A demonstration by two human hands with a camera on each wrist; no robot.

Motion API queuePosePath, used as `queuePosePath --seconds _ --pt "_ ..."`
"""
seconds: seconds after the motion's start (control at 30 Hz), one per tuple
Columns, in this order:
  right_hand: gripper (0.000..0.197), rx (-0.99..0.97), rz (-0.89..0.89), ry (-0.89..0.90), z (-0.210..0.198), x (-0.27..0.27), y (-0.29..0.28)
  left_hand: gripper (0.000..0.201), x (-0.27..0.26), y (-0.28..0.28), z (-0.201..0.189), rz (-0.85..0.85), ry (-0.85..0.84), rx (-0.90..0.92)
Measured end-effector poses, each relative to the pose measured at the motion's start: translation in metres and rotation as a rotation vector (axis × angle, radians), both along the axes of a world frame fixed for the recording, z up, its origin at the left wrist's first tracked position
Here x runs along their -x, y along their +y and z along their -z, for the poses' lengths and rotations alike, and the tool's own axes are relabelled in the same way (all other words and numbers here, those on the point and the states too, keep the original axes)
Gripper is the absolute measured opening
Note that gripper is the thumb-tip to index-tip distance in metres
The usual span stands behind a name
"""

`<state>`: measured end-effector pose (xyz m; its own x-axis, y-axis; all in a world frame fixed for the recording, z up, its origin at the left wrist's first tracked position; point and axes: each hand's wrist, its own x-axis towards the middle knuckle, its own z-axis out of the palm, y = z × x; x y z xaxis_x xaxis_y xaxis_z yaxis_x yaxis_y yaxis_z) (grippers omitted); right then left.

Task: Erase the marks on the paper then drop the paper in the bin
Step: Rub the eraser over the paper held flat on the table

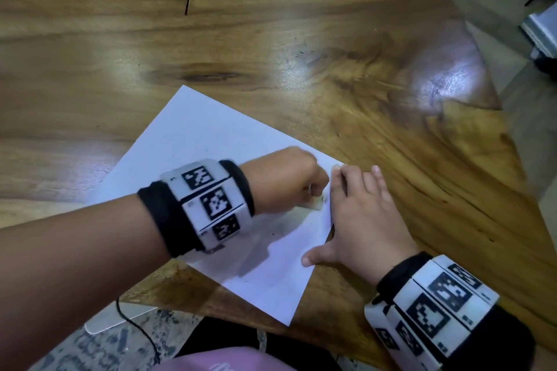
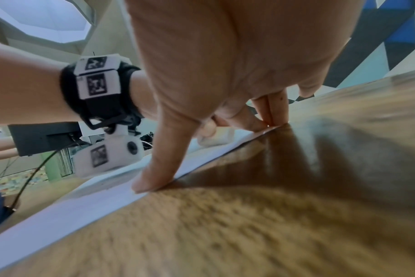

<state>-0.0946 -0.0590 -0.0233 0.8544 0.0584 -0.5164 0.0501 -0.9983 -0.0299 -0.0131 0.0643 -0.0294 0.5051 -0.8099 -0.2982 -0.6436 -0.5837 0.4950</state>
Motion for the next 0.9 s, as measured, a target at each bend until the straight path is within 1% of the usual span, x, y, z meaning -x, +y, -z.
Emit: queuePosePath --seconds 0.07,0.13,0.23,0.33,0.4,0.43,0.47,0.53,0.57,0.63,0.67,0.73,0.8,0.9 --pt "0.142 0.0 -0.001 -0.005 0.0 0.0 0.0 0.007 0.016 0.019 0.003 0.085 0.059 -0.021" --pt "0.142 0.001 -0.002 -0.005 0.0 0.0 0.0 0.01 0.027 0.034 0.005 0.117 0.098 -0.056" --pt "0.142 -0.001 -0.006 -0.008 0.0 0.0 0.0 0.009 0.02 0.023 0.003 0.081 0.06 -0.036" --pt "0.14 0.005 -0.01 -0.009 0.0 0.001 0.0 0.01 0.002 0.001 -0.001 -0.005 -0.003 -0.025" --pt "0.14 0.016 -0.011 -0.003 0.0 0.001 0.0 0.009 -0.001 0.001 -0.002 -0.024 -0.005 -0.039" --pt "0.14 0.02 -0.009 0.0 0.0 0.001 0.0 0.008 0.001 0.008 0.002 -0.016 0.019 -0.031" --pt "0.141 0.021 -0.006 0.0 0.0 0.001 0.0 0.009 0.005 0.019 0.004 -0.028 0.081 -0.011" --pt "0.141 0.021 0.0 -0.006 0.0 0.001 0.0 0.011 0.017 0.044 0.008 -0.084 0.258 0.016" --pt "0.141 0.021 0.001 -0.009 0.001 0.0 0.001 0.01 0.023 0.054 0.008 -0.04 0.248 0.006" --pt "0.142 0.022 0.001 -0.012 0.001 0.0 0.001 0.01 0.027 0.065 0.008 0.08 0.146 -0.038" --pt "0.142 0.02 0.003 -0.013 0.001 0.0 0.002 0.009 0.024 0.064 0.005 0.094 0.124 -0.034" --pt "0.142 0.019 0.004 -0.011 0.0 0.0 0.002 0.009 0.013 0.052 0.001 0.065 0.046 0.027" --pt "0.142 0.027 0.003 -0.005 0.0 0.0 0.002 0.01 0.0 0.037 0.0 -0.018 -0.015 0.043" --pt "0.142 0.035 0.005 0.009 0.0 0.0 0.002 0.01 -0.001 0.04 0.003 -0.048 0.011 0.019"
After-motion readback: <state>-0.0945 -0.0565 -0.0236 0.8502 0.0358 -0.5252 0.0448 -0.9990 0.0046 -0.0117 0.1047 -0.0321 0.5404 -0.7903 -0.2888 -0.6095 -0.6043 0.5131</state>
